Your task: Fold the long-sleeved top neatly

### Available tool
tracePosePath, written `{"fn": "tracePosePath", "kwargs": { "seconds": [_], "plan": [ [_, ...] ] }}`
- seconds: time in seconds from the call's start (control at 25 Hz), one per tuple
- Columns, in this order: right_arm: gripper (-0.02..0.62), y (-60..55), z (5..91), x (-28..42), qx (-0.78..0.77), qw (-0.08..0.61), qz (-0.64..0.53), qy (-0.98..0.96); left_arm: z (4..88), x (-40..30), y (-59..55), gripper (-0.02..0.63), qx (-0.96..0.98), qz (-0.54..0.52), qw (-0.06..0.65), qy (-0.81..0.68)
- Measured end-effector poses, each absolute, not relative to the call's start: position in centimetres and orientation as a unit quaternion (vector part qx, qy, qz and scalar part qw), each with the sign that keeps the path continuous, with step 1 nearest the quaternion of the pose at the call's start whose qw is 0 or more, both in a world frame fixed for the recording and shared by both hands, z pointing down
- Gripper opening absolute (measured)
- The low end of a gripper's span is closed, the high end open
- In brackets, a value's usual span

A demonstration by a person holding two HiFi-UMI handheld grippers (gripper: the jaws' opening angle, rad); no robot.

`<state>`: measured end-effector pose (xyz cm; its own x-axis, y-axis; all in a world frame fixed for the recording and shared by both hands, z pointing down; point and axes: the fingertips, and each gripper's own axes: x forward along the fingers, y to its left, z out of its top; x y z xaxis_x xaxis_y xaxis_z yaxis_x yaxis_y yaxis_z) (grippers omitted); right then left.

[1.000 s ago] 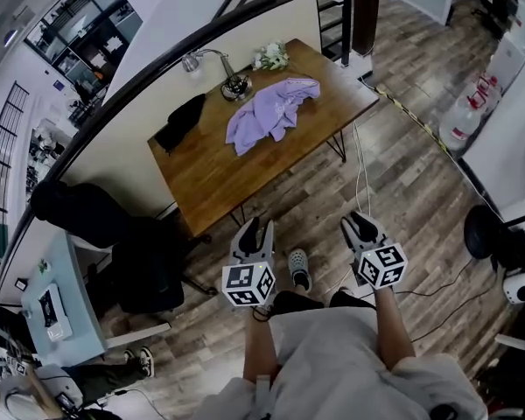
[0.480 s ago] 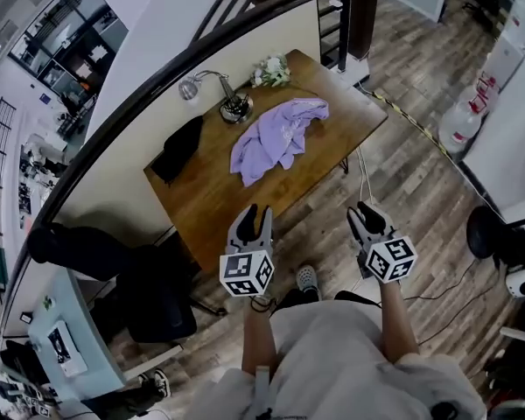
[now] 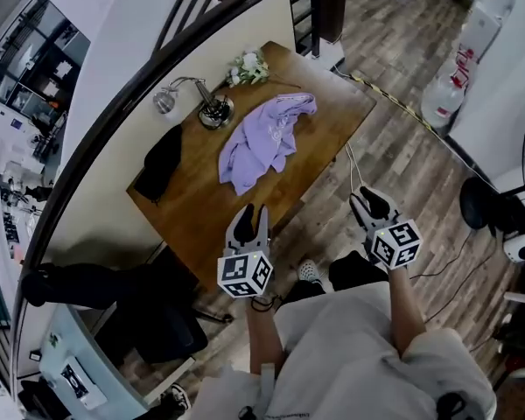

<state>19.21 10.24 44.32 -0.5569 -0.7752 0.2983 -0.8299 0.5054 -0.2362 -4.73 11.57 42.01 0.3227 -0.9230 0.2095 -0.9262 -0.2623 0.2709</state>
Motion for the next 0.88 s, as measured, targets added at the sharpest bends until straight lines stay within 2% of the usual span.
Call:
{"fn": "tracePosePath", "kwargs": {
  "seconds": [0.28,0.64,0.88],
  "plan": [
    [0.135,8.5,45.0,19.3,0.466,0.044,0.219,-0.856,44.6,-6.6,10.6,0.132,0.78,0.013,0.196,-0.595],
    [0.135,1.3,45.8,18.1,0.456,0.042,0.216,-0.862,43.8,-8.5,5.6,0.132,0.769,0.032,0.18,-0.613],
    [0.135,-5.9,45.9,18.3,0.458,0.055,0.206,-0.863,42.9,-7.7,-1.5,0.132,0.776,0.016,0.174,-0.606]
  ]
}}
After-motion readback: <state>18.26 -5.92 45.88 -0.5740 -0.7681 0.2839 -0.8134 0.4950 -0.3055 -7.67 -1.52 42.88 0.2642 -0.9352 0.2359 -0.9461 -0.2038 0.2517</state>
